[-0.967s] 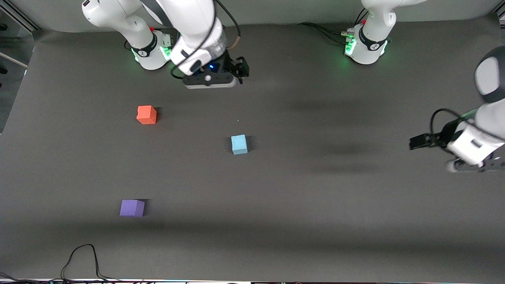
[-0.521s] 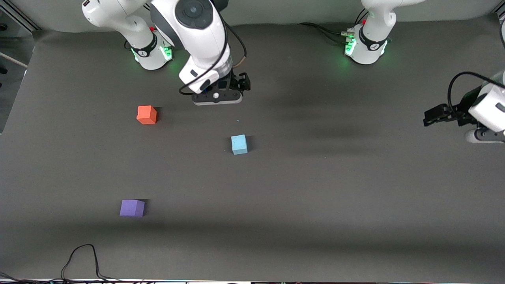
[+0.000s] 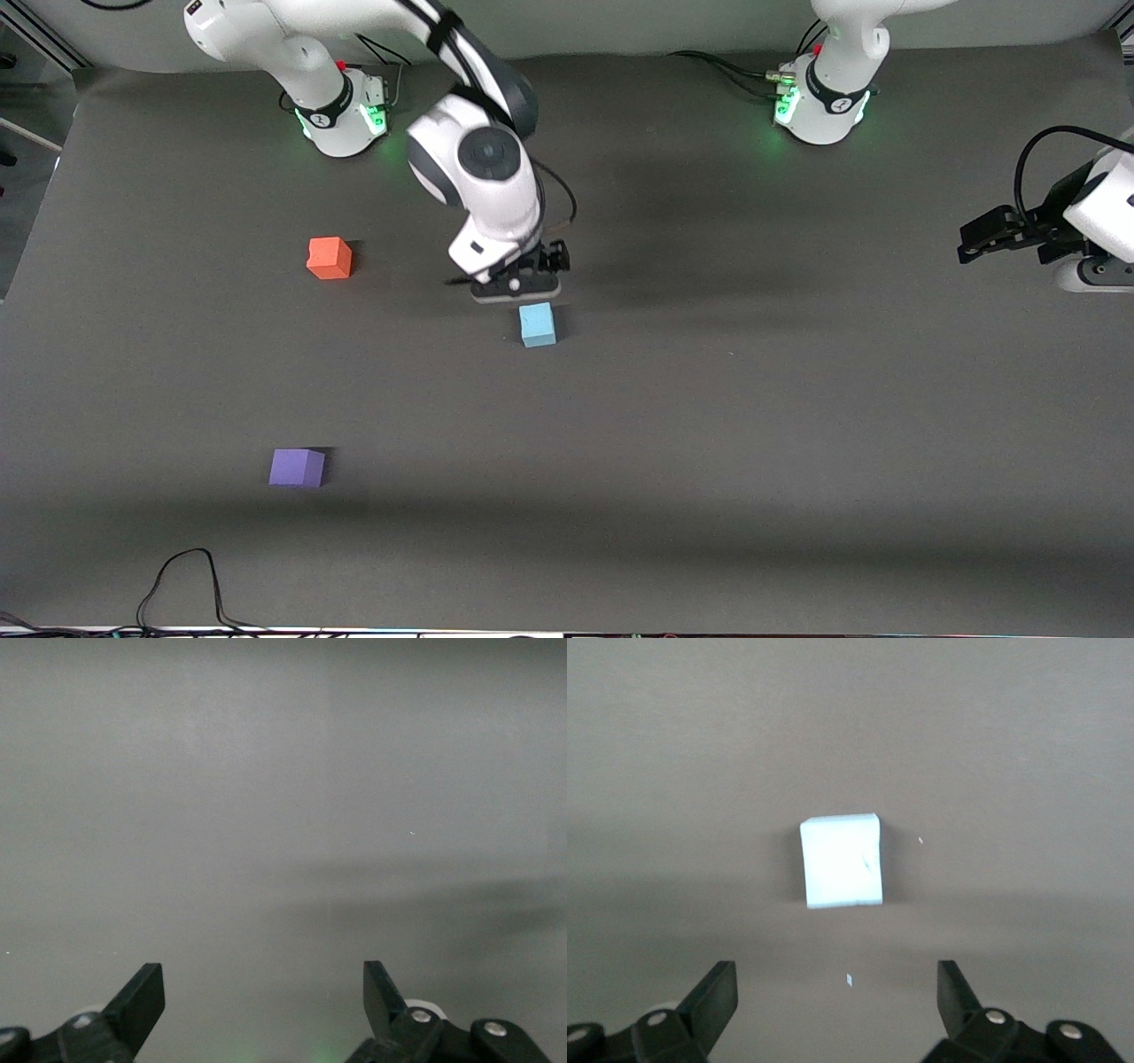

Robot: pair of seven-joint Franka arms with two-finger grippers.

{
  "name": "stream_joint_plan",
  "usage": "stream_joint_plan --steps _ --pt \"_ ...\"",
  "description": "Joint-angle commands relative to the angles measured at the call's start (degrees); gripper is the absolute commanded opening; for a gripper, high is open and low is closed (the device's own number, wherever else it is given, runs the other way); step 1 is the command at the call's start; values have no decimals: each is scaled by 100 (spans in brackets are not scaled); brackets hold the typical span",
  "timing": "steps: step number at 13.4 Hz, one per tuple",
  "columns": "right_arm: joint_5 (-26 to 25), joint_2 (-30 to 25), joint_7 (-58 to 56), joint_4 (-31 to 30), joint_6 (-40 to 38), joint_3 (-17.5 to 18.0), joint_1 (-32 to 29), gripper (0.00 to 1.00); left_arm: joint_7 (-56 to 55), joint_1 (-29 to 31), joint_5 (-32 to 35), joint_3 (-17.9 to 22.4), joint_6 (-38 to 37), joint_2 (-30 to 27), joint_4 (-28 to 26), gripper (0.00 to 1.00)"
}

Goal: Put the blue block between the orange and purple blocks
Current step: 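Lower the open right gripper onto the light-blue block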

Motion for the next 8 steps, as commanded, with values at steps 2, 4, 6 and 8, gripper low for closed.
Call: stream_joint_plan --steps 2,4,6,8 --pt "-306 739 -59 141 706 -145 33 100 127 -759 24 751 0 -179 -168 100" --pt "-306 897 -50 141 925 -154 -2 100 127 -767 24 751 18 -179 -168 100" --pt "-228 1038 29 167 1206 -154 -63 100 118 -776 15 725 53 -171 -159 100" --pt "-183 1091 99 167 1269 -154 -99 100 118 -636 24 532 70 -136 -150 100"
